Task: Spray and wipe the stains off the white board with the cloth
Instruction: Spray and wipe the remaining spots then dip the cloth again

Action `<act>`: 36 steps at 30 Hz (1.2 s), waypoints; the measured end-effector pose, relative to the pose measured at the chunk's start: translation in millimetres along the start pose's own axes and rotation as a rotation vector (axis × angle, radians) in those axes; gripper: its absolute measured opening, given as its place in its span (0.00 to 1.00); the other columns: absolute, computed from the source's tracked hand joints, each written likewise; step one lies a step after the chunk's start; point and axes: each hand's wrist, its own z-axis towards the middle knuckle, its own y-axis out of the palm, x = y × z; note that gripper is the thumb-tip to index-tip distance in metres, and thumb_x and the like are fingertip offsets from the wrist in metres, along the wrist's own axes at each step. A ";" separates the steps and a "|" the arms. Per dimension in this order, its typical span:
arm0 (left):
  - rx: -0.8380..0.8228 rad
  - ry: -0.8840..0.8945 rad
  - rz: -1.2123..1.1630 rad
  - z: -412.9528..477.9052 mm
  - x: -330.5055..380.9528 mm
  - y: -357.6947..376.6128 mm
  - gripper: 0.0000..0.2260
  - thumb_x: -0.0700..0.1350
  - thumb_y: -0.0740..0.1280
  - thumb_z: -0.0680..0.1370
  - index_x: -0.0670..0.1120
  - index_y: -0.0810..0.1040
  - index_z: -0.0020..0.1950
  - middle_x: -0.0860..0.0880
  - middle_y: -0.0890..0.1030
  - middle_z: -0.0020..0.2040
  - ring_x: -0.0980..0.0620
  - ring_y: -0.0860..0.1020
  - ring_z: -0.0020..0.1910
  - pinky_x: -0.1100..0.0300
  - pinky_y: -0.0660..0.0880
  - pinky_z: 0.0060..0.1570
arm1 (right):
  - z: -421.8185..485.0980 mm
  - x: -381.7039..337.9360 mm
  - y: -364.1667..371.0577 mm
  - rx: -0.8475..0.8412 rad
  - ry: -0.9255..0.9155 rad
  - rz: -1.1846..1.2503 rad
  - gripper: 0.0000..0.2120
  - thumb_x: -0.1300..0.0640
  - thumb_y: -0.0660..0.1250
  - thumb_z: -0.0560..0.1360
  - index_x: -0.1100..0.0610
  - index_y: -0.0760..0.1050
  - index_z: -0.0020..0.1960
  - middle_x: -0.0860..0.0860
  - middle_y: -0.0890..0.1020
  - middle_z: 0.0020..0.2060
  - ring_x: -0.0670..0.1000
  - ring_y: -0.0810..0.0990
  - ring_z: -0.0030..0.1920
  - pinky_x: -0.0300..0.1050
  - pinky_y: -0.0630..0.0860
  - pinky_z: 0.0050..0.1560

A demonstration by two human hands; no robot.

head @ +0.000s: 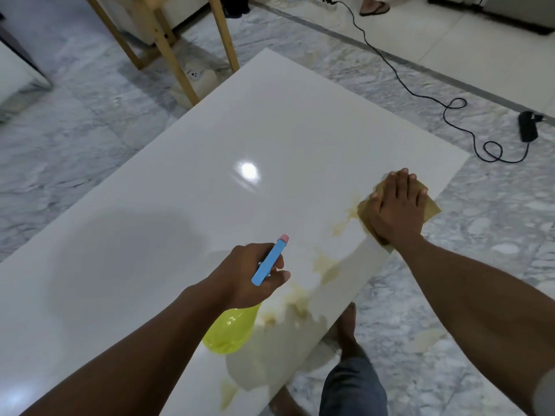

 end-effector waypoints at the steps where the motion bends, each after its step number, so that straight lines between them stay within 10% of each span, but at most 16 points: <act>1: -0.007 -0.002 -0.004 -6.3 -5.8 3.8 0.09 0.51 0.74 0.79 0.47 0.80 0.50 0.47 0.84 0.46 0.47 0.85 0.39 0.56 0.82 0.45 | 1.3 -1.5 -0.4 -0.008 0.013 0.009 0.35 0.43 0.45 0.79 0.60 0.54 0.80 0.61 0.56 0.80 0.62 0.53 0.80 0.65 0.49 0.77; 36: -0.028 -0.027 -0.041 -16.2 -2.3 30.1 0.09 0.52 0.74 0.79 0.49 0.80 0.53 0.46 0.84 0.49 0.44 0.86 0.43 0.50 0.85 0.49 | -168.3 -81.8 17.6 -0.024 -0.135 0.276 0.30 0.54 0.50 0.76 0.64 0.65 0.76 0.61 0.66 0.76 0.60 0.60 0.78 0.62 0.52 0.78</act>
